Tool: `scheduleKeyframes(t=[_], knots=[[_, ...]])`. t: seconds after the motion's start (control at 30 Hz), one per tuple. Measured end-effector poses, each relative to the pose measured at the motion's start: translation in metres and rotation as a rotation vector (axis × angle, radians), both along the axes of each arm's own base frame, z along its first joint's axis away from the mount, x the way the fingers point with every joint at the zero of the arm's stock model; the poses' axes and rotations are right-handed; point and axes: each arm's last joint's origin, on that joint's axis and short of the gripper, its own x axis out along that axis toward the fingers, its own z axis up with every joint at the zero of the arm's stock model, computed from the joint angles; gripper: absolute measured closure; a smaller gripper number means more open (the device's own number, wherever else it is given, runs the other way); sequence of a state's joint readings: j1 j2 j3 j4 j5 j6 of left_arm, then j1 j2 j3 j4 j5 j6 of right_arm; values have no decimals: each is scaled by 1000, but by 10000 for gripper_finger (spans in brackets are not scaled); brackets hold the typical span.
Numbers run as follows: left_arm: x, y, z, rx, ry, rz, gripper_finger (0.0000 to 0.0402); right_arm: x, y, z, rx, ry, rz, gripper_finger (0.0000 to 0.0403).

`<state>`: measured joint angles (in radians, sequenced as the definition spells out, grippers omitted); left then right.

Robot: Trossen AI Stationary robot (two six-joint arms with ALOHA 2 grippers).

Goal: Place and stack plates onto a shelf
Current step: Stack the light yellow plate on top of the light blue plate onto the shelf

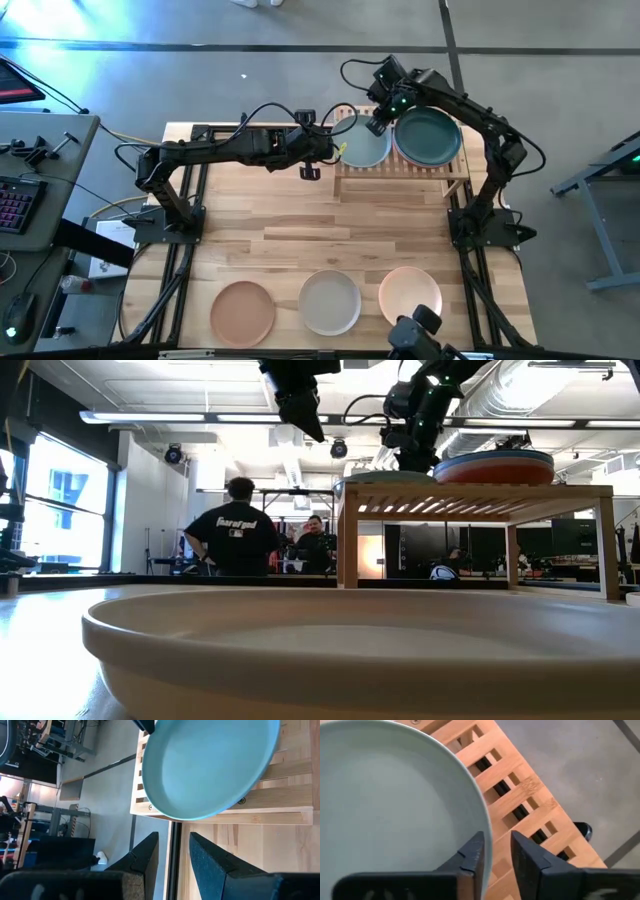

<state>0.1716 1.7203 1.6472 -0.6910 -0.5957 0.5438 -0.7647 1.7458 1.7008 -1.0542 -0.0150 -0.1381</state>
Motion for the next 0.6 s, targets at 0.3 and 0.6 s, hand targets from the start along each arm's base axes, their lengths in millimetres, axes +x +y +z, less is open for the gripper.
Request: scheduleKeyframes(t=[0.3,0.6], knots=[[0,0,0,0,0,0,302,-6,7,29,16,-6,-21,311],[0,0,0,-1,-1,0,302,-29,27,52,164,134,-133,311]])
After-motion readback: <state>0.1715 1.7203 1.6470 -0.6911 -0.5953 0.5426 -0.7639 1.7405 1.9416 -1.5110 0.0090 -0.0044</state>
